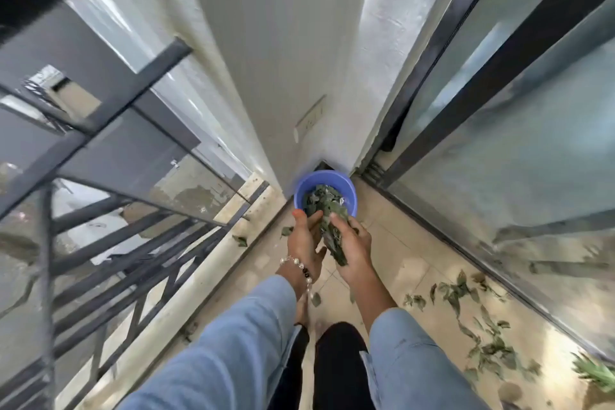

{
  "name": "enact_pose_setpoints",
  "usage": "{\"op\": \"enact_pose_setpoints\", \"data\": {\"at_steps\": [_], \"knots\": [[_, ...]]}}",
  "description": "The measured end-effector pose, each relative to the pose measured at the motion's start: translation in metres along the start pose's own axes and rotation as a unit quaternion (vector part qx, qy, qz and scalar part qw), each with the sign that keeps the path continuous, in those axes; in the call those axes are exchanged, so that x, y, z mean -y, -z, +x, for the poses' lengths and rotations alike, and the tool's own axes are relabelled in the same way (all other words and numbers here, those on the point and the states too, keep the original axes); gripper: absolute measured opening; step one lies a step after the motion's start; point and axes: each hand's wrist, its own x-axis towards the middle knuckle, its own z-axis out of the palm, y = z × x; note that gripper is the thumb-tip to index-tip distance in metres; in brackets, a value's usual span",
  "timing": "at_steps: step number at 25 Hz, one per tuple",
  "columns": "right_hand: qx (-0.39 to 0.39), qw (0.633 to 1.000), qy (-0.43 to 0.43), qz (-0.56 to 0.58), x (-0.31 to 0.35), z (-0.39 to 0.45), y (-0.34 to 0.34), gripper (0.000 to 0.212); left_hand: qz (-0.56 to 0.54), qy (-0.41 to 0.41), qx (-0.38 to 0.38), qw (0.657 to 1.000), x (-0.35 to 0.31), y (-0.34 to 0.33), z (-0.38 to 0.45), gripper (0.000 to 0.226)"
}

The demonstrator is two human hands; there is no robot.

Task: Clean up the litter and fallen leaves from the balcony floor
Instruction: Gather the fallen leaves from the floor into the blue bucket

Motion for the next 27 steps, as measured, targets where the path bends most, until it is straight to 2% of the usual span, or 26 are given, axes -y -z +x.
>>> {"op": "enact_pose_setpoints", "data": {"at_steps": [3,5,7,9,11,14,16,17,19,20,22,25,27], "knots": [[-0.036,0.999,-0.025,0.011,-0.01,0.07,-0.011,0.023,0.028,0.02,0.001,0.999,0.005,-0.013,0.075,0.058],[-0.059,0.997,-0.044,0.016,-0.024,0.126,-0.015,0.023,0.028,0.037,-0.003,0.999,0.012,-0.018,0.132,0.061],[-0.072,0.995,-0.071,0.021,-0.039,0.188,-0.016,0.027,0.02,0.054,-0.004,0.998,0.023,-0.018,0.197,0.069],[-0.062,0.989,-0.115,0.073,-0.048,0.235,-0.016,0.034,0.02,0.066,-0.004,0.998,0.026,-0.019,0.241,0.073],[-0.06,0.979,-0.155,0.122,-0.06,0.277,-0.009,0.047,0.018,0.07,-0.046,0.996,0.03,-0.016,0.283,0.07],[-0.106,0.97,-0.177,0.13,-0.074,0.298,0.006,0.065,0.029,0.082,-0.085,0.993,0.029,-0.004,0.307,0.071],[-0.145,0.967,-0.156,0.141,-0.078,0.289,0.017,0.055,0.075,0.084,-0.091,0.989,0.03,0.005,0.297,0.071],[-0.151,0.967,-0.15,0.14,-0.077,0.279,0.021,0.038,0.106,0.078,-0.086,0.987,0.03,0.008,0.288,0.067],[-0.162,0.974,-0.131,0.088,-0.07,0.248,0.03,0.056,0.195,0.062,-0.074,0.976,0.022,0.006,0.258,0.05],[-0.165,0.979,-0.113,0.045,-0.063,0.227,0.033,0.039,0.247,0.048,-0.064,0.966,0.018,0.006,0.24,0.043],[-0.173,0.979,-0.092,-0.061,-0.045,0.174,0.04,0.031,0.363,0.001,-0.042,0.931,0.01,0.005,0.2,0.039],[-0.164,0.96,-0.022,-0.226,-0.016,0.089,0.058,0.02,0.55,-0.066,-0.014,0.832,0.021,0.016,0.165,0.045],[-0.15,0.955,0.002,-0.254,-0.002,0.037,0.075,0.018,0.619,-0.097,0.025,0.779,0.02,0.006,0.131,0.043]]}}
